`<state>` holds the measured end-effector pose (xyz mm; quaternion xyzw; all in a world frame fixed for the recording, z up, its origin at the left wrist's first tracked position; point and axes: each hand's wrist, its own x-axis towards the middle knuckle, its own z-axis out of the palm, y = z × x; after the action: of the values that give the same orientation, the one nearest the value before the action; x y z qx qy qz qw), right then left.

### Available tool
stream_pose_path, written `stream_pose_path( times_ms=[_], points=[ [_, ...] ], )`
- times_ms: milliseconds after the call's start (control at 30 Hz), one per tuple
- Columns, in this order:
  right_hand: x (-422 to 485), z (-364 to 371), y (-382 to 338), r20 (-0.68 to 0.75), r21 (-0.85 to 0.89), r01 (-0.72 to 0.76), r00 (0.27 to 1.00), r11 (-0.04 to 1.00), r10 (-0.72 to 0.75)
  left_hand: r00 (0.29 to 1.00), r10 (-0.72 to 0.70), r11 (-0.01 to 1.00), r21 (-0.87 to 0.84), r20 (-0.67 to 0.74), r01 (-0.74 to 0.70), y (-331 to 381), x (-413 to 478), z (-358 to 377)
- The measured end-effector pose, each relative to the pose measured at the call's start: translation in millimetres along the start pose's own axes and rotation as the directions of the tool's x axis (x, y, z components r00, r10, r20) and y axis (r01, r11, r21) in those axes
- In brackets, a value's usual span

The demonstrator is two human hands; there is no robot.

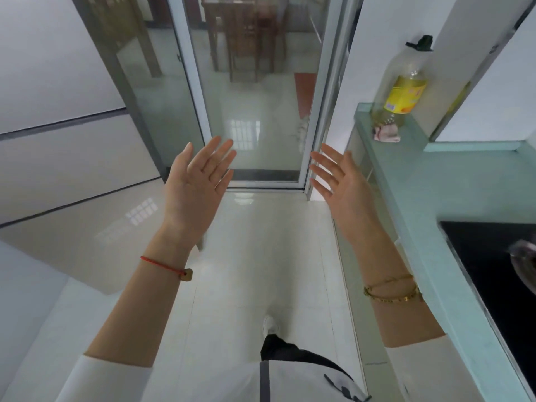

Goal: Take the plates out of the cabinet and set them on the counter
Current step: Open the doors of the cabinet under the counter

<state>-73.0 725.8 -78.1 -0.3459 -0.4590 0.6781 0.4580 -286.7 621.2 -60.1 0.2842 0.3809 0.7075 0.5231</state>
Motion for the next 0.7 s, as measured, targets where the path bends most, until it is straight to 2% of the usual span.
stream_pose_path(
  times_ms=[167,367,700],
  points=[
    [106,0,-11,-0.026,-0.023,-0.021,0.999,1.000,0.020,0.999,-0.030,1.000,0.004,-0.018,0.030,0,106,2],
    [188,-8,-12,-0.074,0.018,-0.030,0.997,0.999,0.031,0.998,-0.065,0.998,-0.009,-0.006,0.065,-4,202,-1],
    [333,-20,4,-0.280,0.074,0.039,0.960,0.997,-0.017,0.949,-0.235,0.972,0.039,0.212,0.232,-30,401,-9]
  ],
)
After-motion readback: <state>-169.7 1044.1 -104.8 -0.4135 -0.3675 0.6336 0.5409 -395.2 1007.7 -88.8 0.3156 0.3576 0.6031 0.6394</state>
